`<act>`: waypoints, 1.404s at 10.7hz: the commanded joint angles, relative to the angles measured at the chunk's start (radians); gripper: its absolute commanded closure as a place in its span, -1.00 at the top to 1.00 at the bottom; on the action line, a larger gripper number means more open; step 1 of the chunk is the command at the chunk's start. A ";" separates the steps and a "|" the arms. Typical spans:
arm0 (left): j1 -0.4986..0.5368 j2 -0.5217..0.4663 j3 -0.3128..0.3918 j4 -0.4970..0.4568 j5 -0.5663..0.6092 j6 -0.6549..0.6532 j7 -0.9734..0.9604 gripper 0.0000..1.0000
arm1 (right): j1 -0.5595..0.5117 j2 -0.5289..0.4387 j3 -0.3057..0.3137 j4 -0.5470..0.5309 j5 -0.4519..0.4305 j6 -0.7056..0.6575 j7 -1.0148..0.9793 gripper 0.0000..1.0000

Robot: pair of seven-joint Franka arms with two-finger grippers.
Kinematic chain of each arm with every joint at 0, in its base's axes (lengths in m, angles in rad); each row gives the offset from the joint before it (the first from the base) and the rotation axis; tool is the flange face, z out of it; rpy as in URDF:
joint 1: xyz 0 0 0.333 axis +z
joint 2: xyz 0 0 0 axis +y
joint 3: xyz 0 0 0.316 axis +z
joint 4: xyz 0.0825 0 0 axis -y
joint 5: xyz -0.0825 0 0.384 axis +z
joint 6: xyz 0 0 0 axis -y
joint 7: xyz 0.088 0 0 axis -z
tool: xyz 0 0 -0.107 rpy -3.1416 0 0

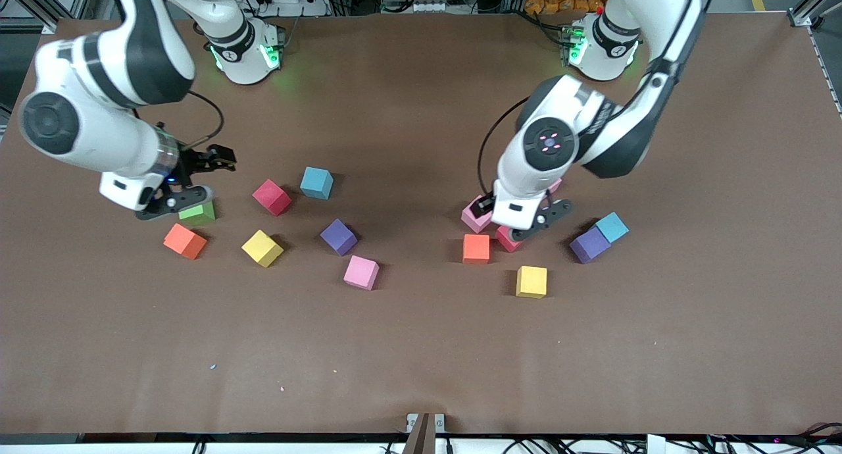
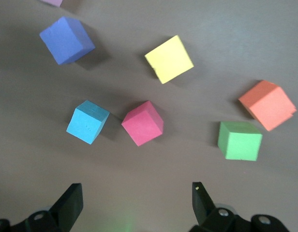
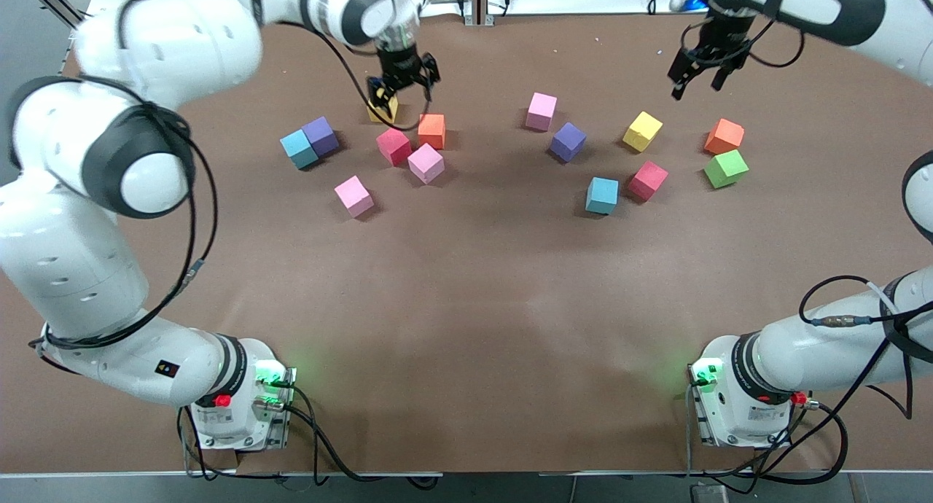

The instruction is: Arrange 11 blocks into digit 3

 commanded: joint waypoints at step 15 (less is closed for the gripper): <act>-0.010 0.141 0.012 -0.191 0.039 0.330 -0.113 0.62 | 0.196 0.116 -0.005 -0.371 0.075 0.514 0.539 1.00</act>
